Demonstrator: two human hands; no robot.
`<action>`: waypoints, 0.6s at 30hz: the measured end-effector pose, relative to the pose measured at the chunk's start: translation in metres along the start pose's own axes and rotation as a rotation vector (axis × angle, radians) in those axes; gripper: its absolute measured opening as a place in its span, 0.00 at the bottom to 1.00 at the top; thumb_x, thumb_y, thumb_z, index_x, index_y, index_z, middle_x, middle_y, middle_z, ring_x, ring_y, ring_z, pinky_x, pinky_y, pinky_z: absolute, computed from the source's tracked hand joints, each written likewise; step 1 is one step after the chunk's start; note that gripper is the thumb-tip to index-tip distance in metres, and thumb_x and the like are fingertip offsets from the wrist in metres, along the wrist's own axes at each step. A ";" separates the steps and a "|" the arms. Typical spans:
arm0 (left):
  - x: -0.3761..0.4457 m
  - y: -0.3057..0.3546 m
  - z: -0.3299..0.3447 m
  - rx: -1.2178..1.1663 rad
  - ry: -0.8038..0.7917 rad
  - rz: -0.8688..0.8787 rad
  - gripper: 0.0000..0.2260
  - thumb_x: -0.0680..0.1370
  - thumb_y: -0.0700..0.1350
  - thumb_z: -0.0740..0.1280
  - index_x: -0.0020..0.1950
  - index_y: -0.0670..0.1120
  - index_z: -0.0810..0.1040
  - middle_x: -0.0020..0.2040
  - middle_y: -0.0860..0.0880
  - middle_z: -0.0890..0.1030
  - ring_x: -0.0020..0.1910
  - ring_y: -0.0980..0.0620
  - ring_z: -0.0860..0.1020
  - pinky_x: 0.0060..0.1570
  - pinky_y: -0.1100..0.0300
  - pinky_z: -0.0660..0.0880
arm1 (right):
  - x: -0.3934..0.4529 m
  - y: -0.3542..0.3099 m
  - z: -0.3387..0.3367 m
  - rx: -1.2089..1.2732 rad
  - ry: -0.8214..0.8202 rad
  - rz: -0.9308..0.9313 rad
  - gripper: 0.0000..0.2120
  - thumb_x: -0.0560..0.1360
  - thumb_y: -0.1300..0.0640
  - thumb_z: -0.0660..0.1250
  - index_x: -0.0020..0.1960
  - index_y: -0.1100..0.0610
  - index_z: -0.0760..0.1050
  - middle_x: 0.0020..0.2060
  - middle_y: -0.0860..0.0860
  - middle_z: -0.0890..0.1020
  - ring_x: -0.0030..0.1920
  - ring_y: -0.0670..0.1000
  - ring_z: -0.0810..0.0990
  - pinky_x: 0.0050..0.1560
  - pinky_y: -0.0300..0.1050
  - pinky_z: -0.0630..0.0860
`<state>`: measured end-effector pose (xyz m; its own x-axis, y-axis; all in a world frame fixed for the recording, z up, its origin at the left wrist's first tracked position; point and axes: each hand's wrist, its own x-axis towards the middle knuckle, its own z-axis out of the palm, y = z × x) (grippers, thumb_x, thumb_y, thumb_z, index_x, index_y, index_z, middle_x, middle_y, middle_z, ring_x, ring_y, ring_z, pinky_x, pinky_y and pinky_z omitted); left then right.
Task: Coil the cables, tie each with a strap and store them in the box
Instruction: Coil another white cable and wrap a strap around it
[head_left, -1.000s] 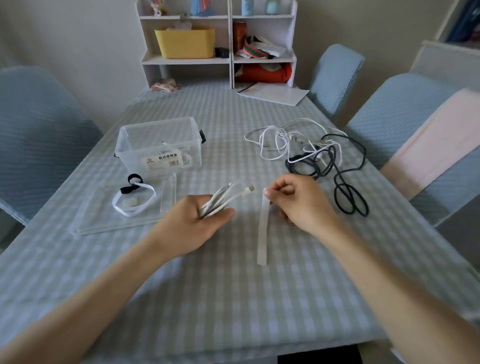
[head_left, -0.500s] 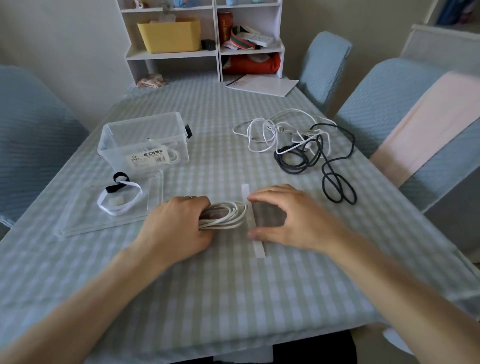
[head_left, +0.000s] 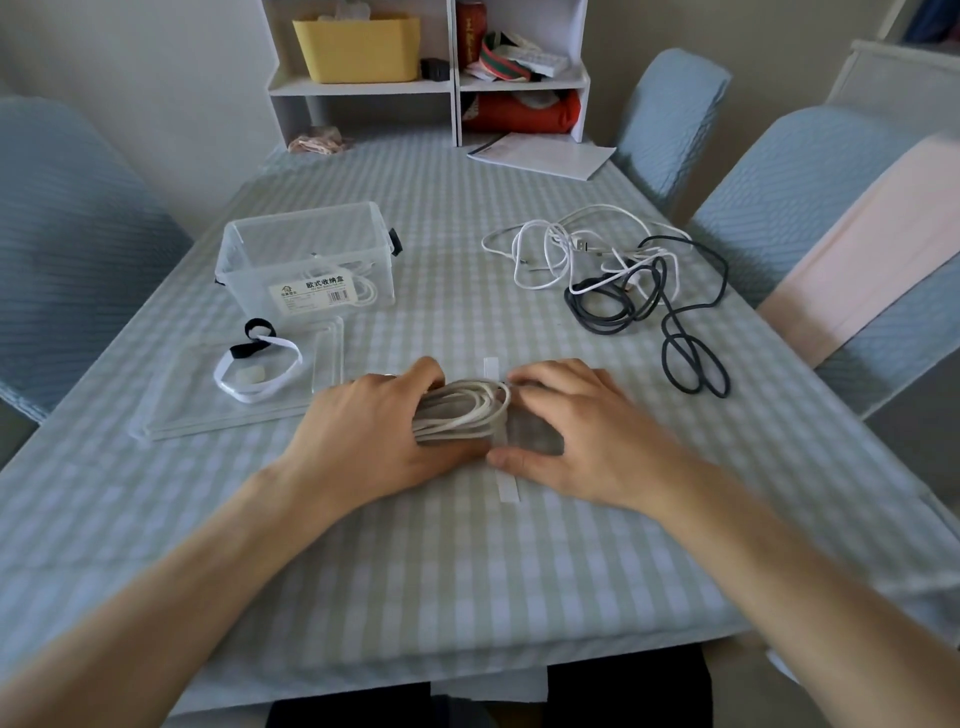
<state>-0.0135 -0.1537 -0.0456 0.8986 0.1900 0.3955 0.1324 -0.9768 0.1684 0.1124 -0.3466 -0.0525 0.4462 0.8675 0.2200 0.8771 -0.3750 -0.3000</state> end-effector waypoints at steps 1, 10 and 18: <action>0.001 0.001 0.000 -0.002 -0.007 0.008 0.31 0.64 0.77 0.57 0.49 0.52 0.71 0.32 0.55 0.77 0.35 0.46 0.81 0.31 0.58 0.66 | 0.000 0.000 0.000 -0.001 0.003 -0.003 0.36 0.71 0.27 0.57 0.67 0.50 0.75 0.66 0.42 0.73 0.68 0.46 0.67 0.67 0.42 0.60; 0.004 -0.018 0.003 -0.213 0.006 -0.146 0.10 0.68 0.56 0.64 0.39 0.50 0.74 0.30 0.52 0.78 0.35 0.43 0.79 0.31 0.53 0.73 | 0.000 0.000 -0.007 0.119 -0.043 0.074 0.40 0.69 0.29 0.65 0.74 0.50 0.65 0.69 0.42 0.70 0.70 0.44 0.63 0.73 0.46 0.59; 0.008 -0.013 0.002 -0.379 0.019 -0.349 0.15 0.74 0.54 0.71 0.34 0.48 0.72 0.27 0.55 0.75 0.29 0.55 0.74 0.31 0.58 0.70 | 0.046 0.003 -0.006 0.292 0.010 0.309 0.12 0.70 0.45 0.76 0.48 0.50 0.81 0.38 0.44 0.79 0.39 0.43 0.76 0.44 0.41 0.72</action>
<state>-0.0075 -0.1398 -0.0467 0.8197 0.5038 0.2726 0.2595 -0.7509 0.6073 0.1367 -0.3102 -0.0374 0.6828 0.7254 0.0869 0.6157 -0.5073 -0.6029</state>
